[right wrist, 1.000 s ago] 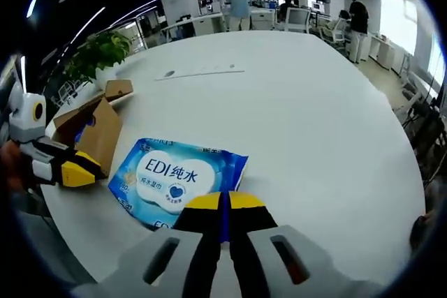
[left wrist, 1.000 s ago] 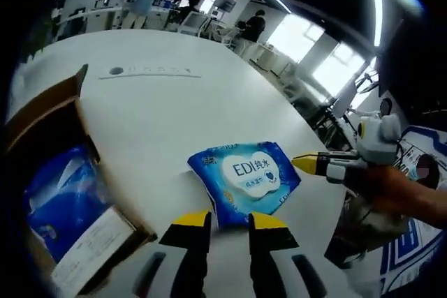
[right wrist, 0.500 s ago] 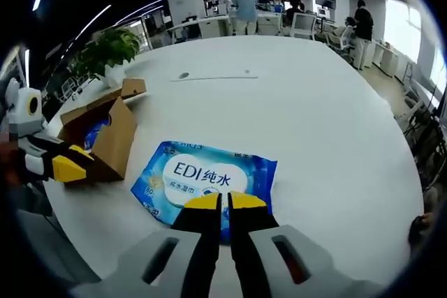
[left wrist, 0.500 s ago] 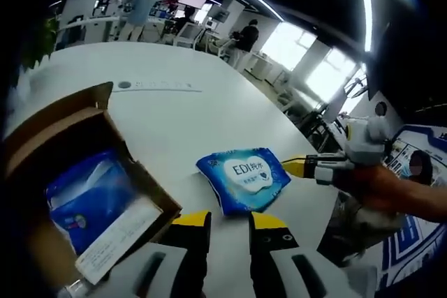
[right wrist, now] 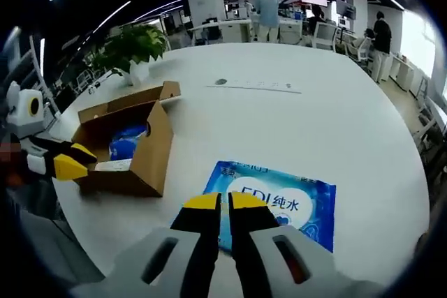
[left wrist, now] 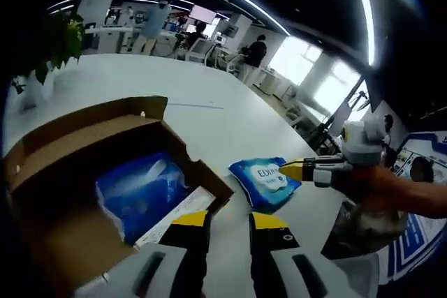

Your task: Operate the shoe box by opening the lid, removing the specified soft item, and placing it in the target area until the item is outside and the box remains undamaged.

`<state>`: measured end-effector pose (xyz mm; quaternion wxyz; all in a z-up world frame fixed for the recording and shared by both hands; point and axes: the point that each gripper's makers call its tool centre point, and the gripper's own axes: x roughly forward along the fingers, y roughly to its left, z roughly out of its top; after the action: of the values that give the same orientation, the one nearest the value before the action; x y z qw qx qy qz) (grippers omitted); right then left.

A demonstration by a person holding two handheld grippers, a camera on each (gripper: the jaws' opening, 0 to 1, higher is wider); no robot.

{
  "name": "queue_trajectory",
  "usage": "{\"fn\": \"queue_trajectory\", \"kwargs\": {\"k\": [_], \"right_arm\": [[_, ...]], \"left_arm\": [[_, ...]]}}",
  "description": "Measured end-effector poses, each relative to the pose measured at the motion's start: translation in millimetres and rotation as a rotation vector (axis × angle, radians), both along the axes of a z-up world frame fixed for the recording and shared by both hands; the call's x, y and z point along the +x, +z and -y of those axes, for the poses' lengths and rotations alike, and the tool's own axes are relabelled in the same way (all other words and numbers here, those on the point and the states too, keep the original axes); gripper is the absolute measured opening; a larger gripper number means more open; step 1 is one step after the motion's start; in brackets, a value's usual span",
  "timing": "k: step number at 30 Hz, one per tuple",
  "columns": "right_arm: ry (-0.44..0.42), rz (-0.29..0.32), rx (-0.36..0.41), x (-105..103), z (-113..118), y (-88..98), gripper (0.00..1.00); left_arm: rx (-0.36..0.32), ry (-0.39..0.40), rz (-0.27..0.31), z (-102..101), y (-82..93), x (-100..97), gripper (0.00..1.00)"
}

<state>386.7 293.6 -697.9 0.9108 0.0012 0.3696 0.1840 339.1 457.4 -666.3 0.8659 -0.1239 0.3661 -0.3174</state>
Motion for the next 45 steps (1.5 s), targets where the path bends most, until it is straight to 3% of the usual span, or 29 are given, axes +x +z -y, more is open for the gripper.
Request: {"fn": "queue_trajectory", "kwargs": {"k": [6, 13, 22, 31, 38, 41, 45], "right_arm": [[0.059, 0.008, 0.016, 6.2, -35.1, 6.7, 0.04], [0.148, 0.025, 0.024, 12.3, -71.8, 19.5, 0.06], [0.243, 0.037, 0.036, 15.8, -107.6, 30.2, 0.1], [0.416, 0.02, 0.022, 4.2, -151.9, 25.7, 0.18], [0.527, 0.022, -0.045, 0.9, -172.1, 18.0, 0.24], [0.552, 0.018, -0.059, 2.0, -176.8, 16.6, 0.26], [0.598, 0.017, -0.095, 5.8, -182.7, 14.1, 0.29]], "left_arm": [[-0.015, 0.074, 0.008, -39.2, 3.9, 6.3, 0.23], [0.016, 0.174, 0.056, -91.7, 14.4, 11.6, 0.24], [0.087, 0.239, 0.124, -133.3, 20.2, 5.2, 0.27], [0.128, 0.286, 0.131, -158.9, 8.5, -9.0, 0.31], [0.171, 0.283, 0.152, -162.6, 3.7, -16.8, 0.34], [0.142, 0.306, 0.153, -162.6, 2.3, -19.2, 0.34], [0.154, 0.307, 0.164, -160.5, 0.4, -24.8, 0.35]]}}
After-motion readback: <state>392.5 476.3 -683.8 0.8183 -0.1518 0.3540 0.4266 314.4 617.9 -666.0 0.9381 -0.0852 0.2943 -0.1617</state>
